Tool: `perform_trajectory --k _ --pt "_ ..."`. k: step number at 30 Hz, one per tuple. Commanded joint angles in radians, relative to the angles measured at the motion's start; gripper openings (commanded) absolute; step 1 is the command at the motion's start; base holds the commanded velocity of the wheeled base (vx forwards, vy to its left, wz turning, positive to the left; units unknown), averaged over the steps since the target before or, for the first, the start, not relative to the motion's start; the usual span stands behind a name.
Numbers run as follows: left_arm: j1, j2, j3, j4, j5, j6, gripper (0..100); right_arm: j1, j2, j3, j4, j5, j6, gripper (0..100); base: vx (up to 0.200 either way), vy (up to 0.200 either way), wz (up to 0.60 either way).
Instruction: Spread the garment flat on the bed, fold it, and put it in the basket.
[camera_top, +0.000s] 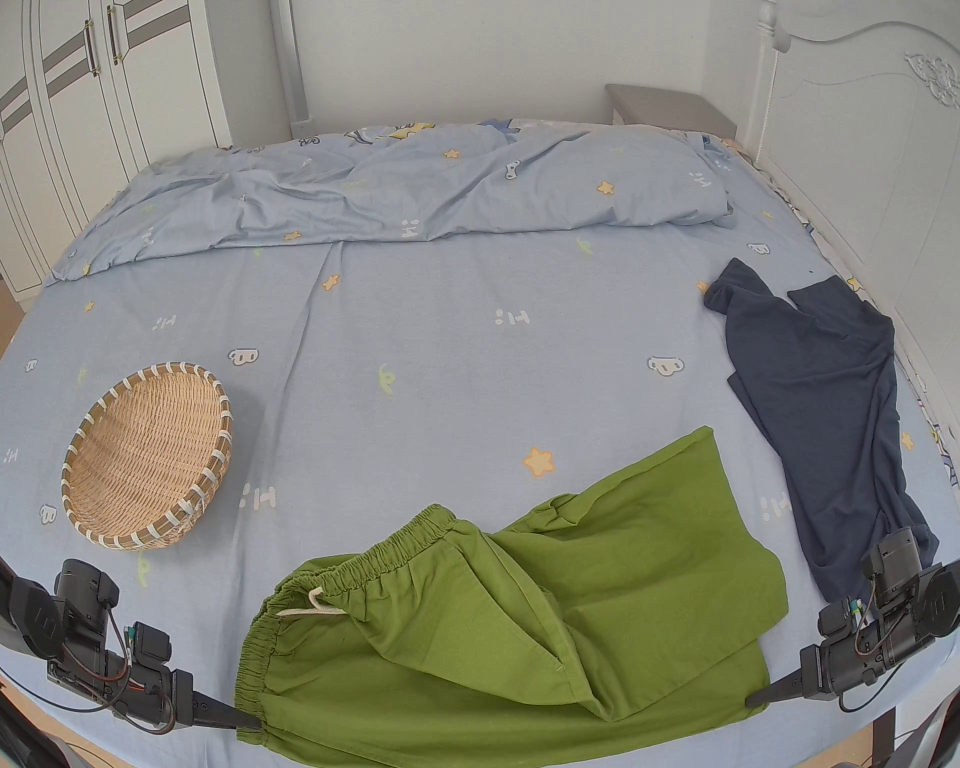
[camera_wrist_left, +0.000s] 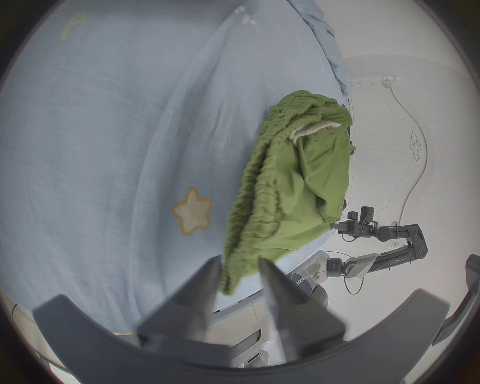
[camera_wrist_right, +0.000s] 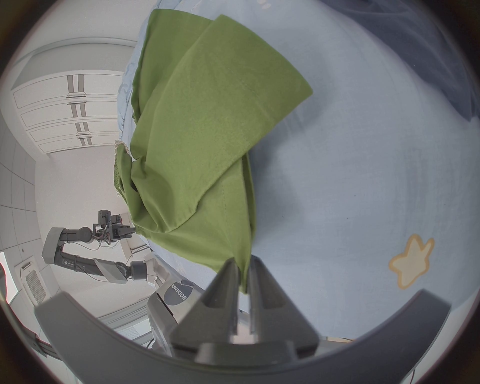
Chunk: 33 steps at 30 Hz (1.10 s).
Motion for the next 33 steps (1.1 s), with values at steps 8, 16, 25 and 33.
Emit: perform_trajectory --k 8,16,25,33 --pt "-0.006 0.017 -0.009 0.003 -0.003 -0.003 100 0.003 0.009 0.015 -0.028 0.003 0.000 100 0.000 0.000 0.00" --pt "0.008 -0.239 -0.035 0.059 -0.003 -0.045 100 -0.020 -0.206 0.050 -0.079 0.002 0.011 100 0.000 0.000 0.00" --pt "-0.121 -0.501 -0.351 0.279 0.106 -0.177 100 -0.059 -0.496 -0.068 0.052 -0.018 0.014 100 0.000 0.000 0.00" --pt "-0.348 -0.346 -0.522 0.188 0.347 -0.177 100 -0.048 -0.493 -0.249 0.093 -0.018 0.014 100 0.000 0.000 0.00"
